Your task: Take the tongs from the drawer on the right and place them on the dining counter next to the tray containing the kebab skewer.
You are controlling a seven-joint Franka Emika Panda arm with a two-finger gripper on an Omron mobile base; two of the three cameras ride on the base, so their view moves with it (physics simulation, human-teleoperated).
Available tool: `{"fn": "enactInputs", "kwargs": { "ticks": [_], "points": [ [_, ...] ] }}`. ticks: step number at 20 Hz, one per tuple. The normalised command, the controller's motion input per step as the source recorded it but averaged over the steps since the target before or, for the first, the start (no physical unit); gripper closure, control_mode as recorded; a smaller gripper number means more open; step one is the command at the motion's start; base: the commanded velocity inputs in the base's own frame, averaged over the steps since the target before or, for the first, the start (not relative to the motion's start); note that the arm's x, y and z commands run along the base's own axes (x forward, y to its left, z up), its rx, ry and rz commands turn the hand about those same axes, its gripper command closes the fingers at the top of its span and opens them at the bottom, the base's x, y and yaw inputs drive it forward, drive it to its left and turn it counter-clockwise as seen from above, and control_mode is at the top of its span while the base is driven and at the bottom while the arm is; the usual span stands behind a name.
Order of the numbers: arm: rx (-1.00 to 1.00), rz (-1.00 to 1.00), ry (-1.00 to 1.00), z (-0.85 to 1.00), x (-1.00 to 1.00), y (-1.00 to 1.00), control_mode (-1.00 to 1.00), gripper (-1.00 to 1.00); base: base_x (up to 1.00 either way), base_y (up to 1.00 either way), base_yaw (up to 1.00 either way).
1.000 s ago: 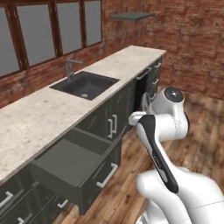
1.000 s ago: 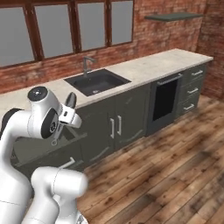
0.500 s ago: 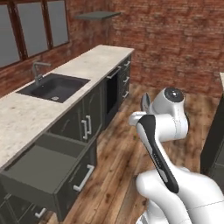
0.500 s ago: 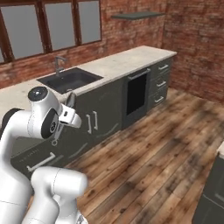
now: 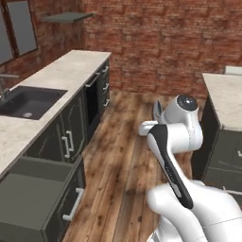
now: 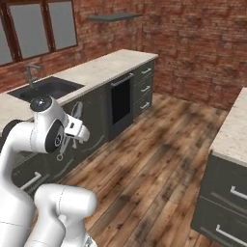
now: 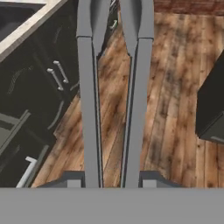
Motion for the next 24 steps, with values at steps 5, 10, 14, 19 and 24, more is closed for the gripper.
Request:
{"fn": "enactInputs", "kwargs": {
  "ticks": [5,10,14,19,24],
  "points": [
    [0.00,0.00,0.00,0.00,0.00,0.00,1.00,1.00,0.00,-0.42,-0.32],
    [0.00,0.00,0.00,0.00,0.00,0.00,1.00,1.00,0.00,-0.35,-0.27],
    [0.00,0.00,0.00,0.00,0.00,0.00,1.00,1.00,0.09,-0.35,-0.26],
    [0.00,0.00,0.00,0.00,0.00,0.00,1.00,1.00,0.14,-0.36,-0.26],
    [0.00,0.00,0.00,0.00,0.00,0.00,1.00,1.00,0.31,-0.28,-0.26]
  ]
}}
